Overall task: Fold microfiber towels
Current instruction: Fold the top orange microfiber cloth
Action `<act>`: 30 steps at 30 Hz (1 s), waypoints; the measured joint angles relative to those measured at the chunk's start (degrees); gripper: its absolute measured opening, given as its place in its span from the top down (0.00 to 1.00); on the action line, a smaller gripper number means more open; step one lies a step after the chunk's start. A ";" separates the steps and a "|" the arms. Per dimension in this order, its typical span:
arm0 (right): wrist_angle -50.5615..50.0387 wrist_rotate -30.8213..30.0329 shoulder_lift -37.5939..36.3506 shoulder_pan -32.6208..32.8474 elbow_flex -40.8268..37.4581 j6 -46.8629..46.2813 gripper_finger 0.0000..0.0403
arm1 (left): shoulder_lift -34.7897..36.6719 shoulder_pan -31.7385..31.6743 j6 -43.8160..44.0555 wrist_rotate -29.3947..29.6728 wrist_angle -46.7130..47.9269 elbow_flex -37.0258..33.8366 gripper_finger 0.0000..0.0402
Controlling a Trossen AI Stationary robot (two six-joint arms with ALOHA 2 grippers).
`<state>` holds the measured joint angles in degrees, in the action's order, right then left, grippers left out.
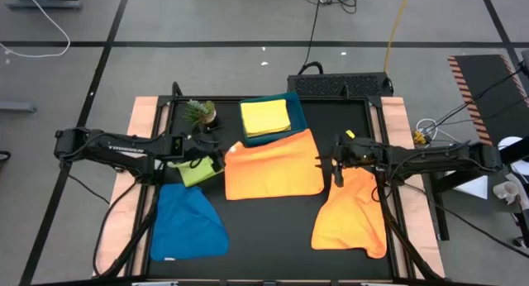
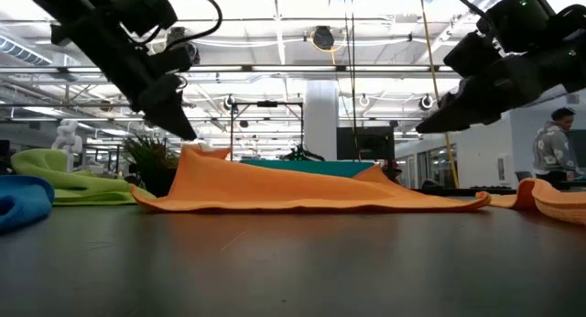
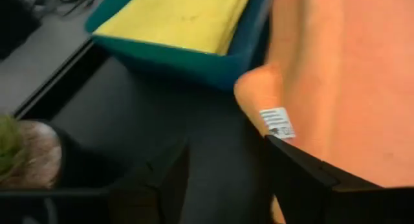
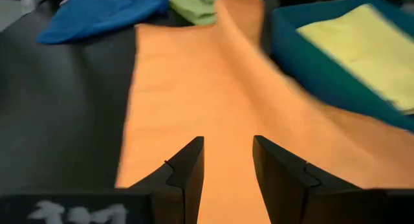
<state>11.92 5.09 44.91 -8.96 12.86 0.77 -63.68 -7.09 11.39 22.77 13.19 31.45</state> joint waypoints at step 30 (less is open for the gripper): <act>-2.67 -1.07 17.38 19.98 0.00 -5.05 0.69 | -19.69 28.28 -1.99 -10.02 -7.56 1.96 0.62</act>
<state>9.25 4.01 62.28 11.03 12.86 -4.27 -83.37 21.19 9.40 12.74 5.63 33.41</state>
